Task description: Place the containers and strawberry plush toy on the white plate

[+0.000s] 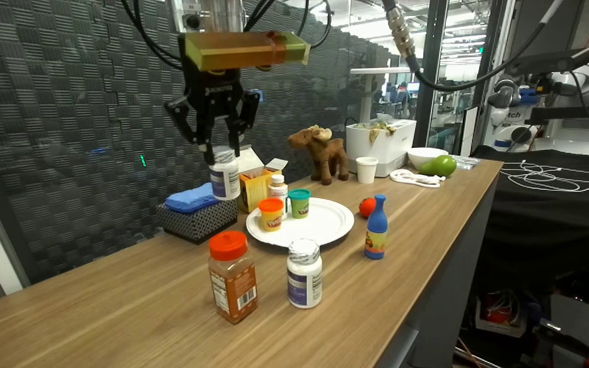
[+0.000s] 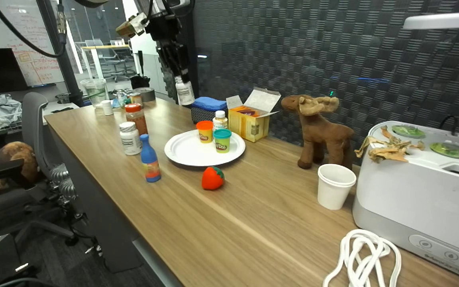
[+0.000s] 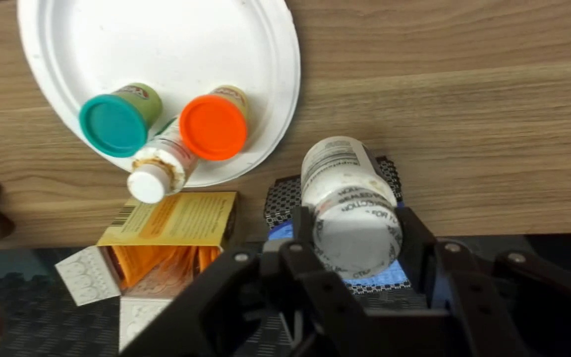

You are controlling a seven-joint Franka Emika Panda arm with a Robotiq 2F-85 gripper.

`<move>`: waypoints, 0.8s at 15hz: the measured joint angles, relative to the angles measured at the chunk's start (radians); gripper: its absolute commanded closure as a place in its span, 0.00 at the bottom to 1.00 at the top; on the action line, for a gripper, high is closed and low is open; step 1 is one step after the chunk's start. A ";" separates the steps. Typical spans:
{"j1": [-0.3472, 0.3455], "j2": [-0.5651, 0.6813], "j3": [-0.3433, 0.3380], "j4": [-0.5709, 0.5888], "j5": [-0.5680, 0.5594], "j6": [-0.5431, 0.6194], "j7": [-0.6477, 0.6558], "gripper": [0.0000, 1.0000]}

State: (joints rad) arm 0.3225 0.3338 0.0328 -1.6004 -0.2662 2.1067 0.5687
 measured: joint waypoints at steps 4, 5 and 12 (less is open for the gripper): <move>-0.020 -0.097 -0.001 -0.103 0.000 -0.025 0.014 0.81; -0.027 -0.118 -0.001 -0.132 0.000 -0.025 0.018 0.81; -0.106 -0.185 -0.001 -0.304 0.000 0.026 0.024 0.81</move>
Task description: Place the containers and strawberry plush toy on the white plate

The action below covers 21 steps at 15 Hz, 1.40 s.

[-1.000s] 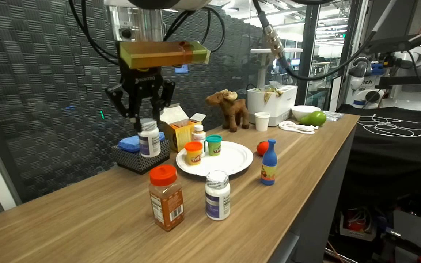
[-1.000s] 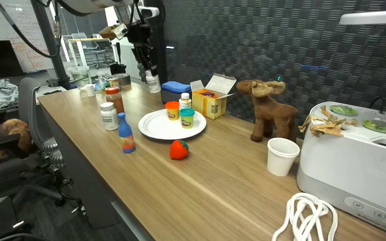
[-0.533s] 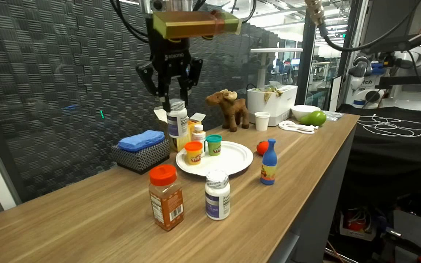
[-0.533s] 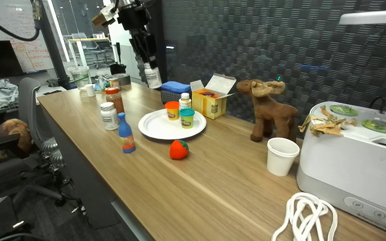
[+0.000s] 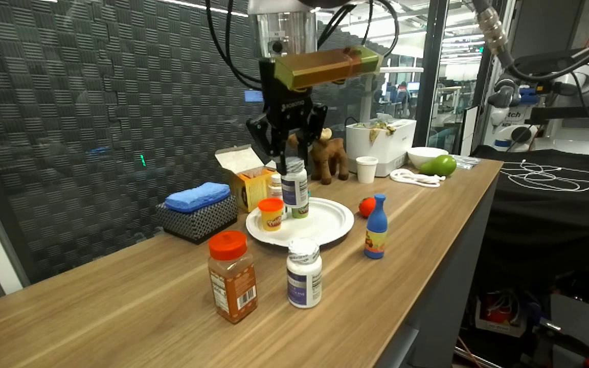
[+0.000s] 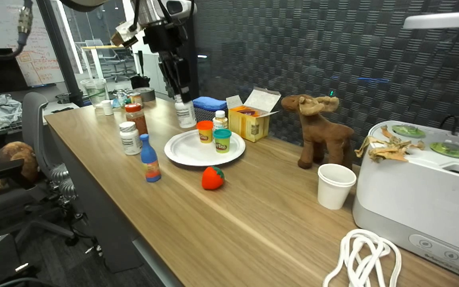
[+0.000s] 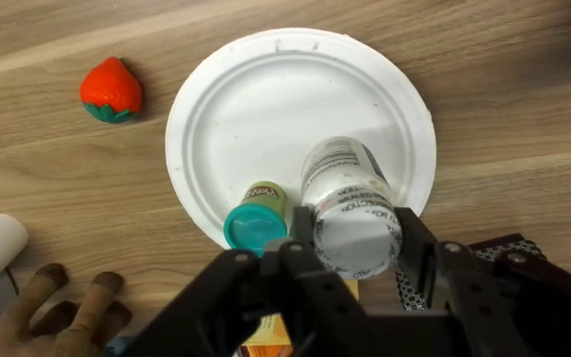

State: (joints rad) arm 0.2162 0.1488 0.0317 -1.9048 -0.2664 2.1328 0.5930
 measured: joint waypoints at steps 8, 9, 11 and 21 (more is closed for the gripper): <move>-0.058 0.069 0.000 -0.086 0.094 0.157 -0.070 0.81; -0.059 0.076 0.000 -0.084 0.094 0.171 -0.075 0.81; -0.059 0.080 0.001 -0.083 0.094 0.189 -0.087 0.81; -0.056 0.102 0.024 -0.060 0.096 0.216 -0.147 0.49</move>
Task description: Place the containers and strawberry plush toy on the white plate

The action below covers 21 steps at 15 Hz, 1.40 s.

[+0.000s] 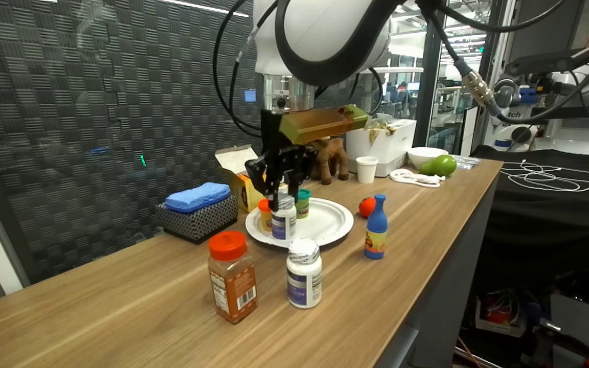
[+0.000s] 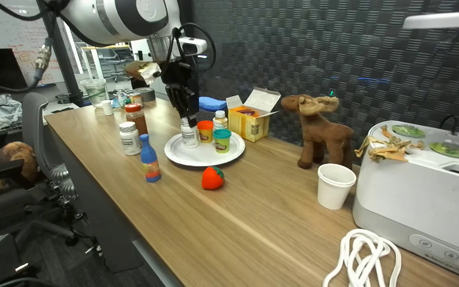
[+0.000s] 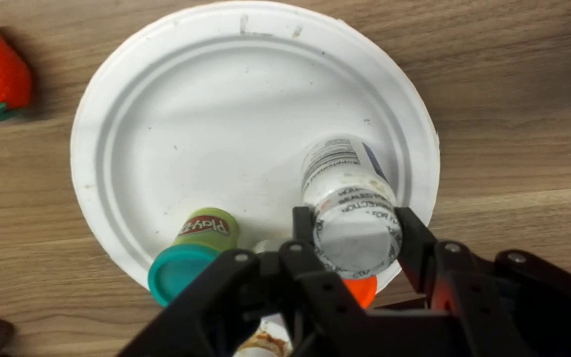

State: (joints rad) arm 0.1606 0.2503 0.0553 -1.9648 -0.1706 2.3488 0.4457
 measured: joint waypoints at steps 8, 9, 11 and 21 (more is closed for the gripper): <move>0.021 -0.008 -0.003 0.031 -0.042 -0.052 0.021 0.00; 0.028 -0.019 -0.002 0.036 -0.046 -0.068 0.031 0.00; 0.046 -0.047 0.005 0.043 -0.049 -0.101 0.047 0.00; 0.092 -0.145 0.094 -0.011 -0.032 -0.153 0.097 0.00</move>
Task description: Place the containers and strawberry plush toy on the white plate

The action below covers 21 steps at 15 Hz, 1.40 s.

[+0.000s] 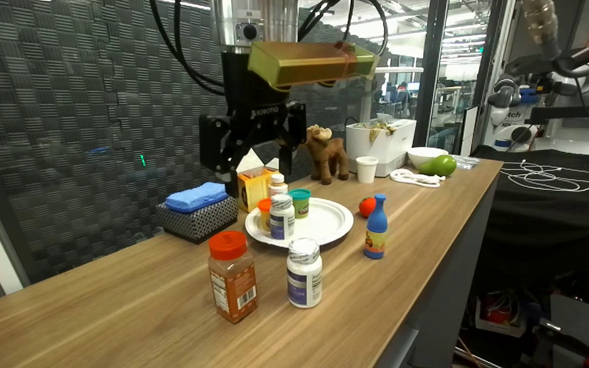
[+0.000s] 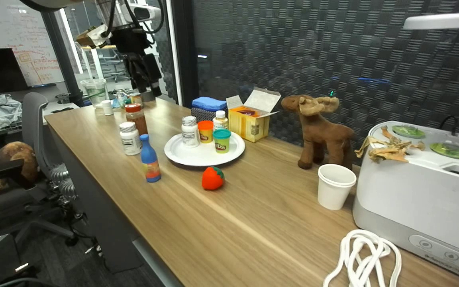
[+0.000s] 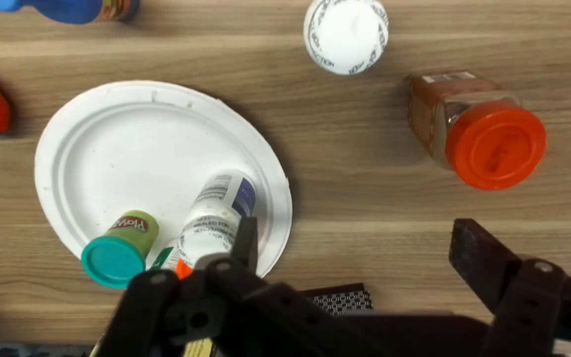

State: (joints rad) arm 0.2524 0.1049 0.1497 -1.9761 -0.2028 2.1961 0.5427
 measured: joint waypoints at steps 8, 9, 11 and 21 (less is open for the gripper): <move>0.001 -0.124 0.051 -0.163 0.067 -0.023 -0.003 0.00; 0.001 -0.137 0.052 -0.184 0.070 -0.023 -0.003 0.00; 0.000 -0.152 0.053 -0.221 0.070 -0.015 -0.005 0.00; -0.053 -0.137 0.040 -0.315 0.100 0.137 -0.116 0.00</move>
State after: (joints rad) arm 0.1989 -0.0325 0.1900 -2.2911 -0.1025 2.3326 0.4270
